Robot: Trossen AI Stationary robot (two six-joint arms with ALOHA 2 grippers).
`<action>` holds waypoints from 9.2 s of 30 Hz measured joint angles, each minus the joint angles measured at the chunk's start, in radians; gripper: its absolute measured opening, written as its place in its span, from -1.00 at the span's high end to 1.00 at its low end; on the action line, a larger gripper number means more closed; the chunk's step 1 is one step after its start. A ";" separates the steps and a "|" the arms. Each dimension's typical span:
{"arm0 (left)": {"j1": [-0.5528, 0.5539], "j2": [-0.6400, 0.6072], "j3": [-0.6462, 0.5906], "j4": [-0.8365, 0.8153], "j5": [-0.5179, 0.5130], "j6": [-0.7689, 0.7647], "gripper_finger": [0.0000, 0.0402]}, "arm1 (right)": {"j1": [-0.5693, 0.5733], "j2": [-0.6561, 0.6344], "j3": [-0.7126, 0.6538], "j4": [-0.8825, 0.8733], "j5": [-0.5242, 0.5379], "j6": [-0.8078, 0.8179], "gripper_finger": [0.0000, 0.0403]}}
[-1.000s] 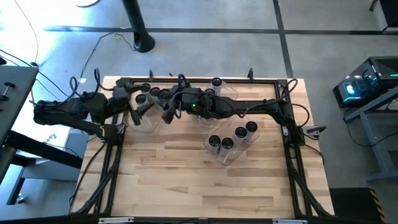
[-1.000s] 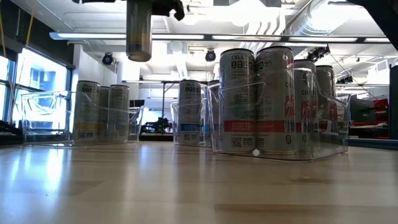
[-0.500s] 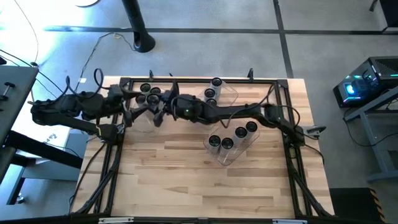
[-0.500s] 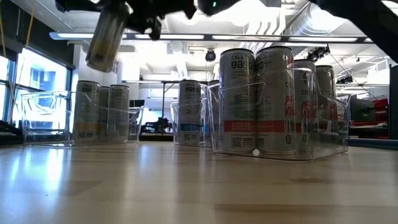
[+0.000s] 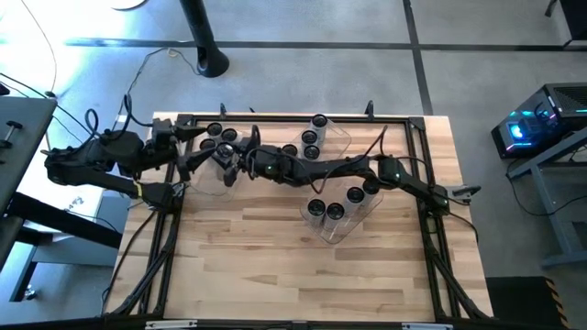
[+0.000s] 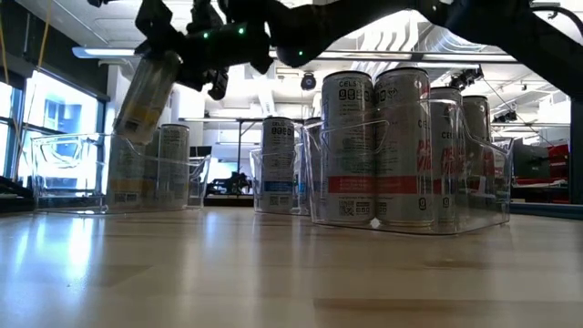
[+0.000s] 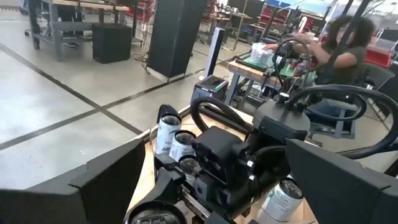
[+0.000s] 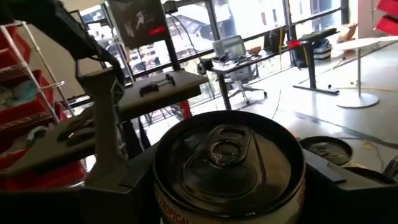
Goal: Sort soda cans
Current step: Put the white-yellow soda can into the top left transparent bin, then adjust all the transparent bins
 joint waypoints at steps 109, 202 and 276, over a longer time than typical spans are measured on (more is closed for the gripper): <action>0.000 -0.006 -0.002 0.105 0.030 0.088 -0.91 | 0.041 -0.021 0.316 -0.770 -0.034 -0.194 -0.67; -0.153 0.498 -0.192 0.405 0.226 -0.151 1.00 | -0.594 -0.626 -0.626 -1.138 -0.105 0.303 1.00; -0.255 0.498 -0.192 0.336 0.214 -0.248 1.00 | -0.399 -0.529 -0.627 -0.738 -0.320 0.536 1.00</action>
